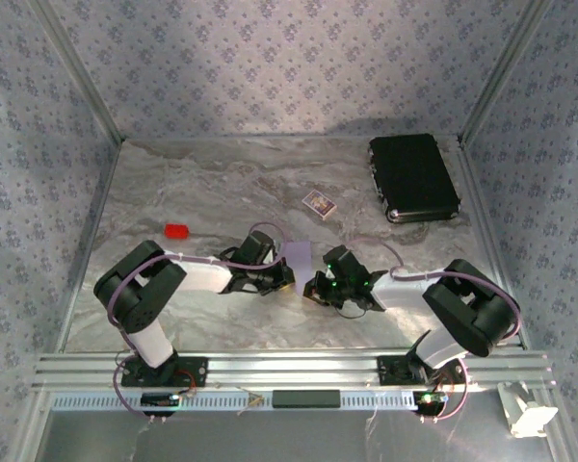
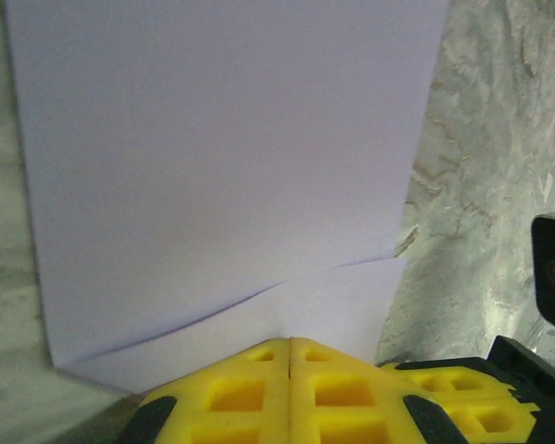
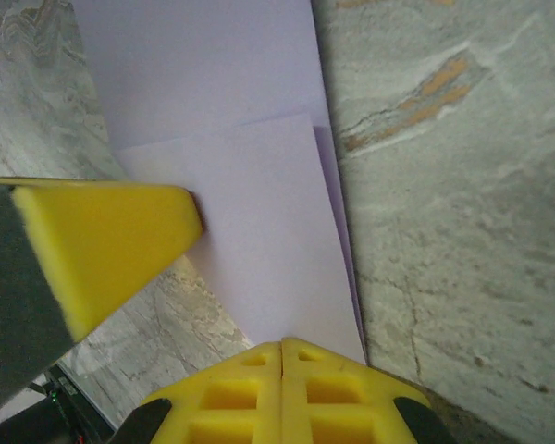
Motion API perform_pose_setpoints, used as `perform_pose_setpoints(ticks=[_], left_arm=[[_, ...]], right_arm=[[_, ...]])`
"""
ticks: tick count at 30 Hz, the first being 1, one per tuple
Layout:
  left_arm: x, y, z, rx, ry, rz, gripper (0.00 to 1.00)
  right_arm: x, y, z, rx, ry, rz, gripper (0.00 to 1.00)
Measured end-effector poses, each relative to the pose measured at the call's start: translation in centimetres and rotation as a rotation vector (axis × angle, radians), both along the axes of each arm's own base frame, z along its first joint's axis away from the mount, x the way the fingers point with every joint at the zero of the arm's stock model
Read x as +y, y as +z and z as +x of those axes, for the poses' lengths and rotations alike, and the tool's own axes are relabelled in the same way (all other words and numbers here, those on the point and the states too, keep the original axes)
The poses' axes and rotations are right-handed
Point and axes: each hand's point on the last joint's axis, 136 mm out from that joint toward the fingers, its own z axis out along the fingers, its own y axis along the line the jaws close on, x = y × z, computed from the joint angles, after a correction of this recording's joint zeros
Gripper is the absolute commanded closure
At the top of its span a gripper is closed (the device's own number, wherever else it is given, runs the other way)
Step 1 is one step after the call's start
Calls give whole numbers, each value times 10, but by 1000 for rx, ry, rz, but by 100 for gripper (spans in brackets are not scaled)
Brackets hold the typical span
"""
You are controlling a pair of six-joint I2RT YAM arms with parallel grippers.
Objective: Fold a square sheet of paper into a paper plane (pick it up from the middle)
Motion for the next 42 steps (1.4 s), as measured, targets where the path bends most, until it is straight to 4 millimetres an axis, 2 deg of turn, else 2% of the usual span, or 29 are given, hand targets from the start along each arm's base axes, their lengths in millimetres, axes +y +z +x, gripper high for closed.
perform_pose_setpoints(ticks=[6,13,31,36,42], left_arm=[[3,-1,2,-3,14,-10,96],[19,-2,16,16,57,-44,97],[53,-1,43,-11,127,-12,93],[50,8,41,-34,116,-21,88],[27,26,30,-80,49,-35,86]], right_arm=[[1,-1,0,2,-2,4,100],[8,0,3,-3,11,1,100],[8,0,3,-17,36,-3,100],[8,0,2,-24,49,-6,100],[8,0,2,-25,51,-6,100]])
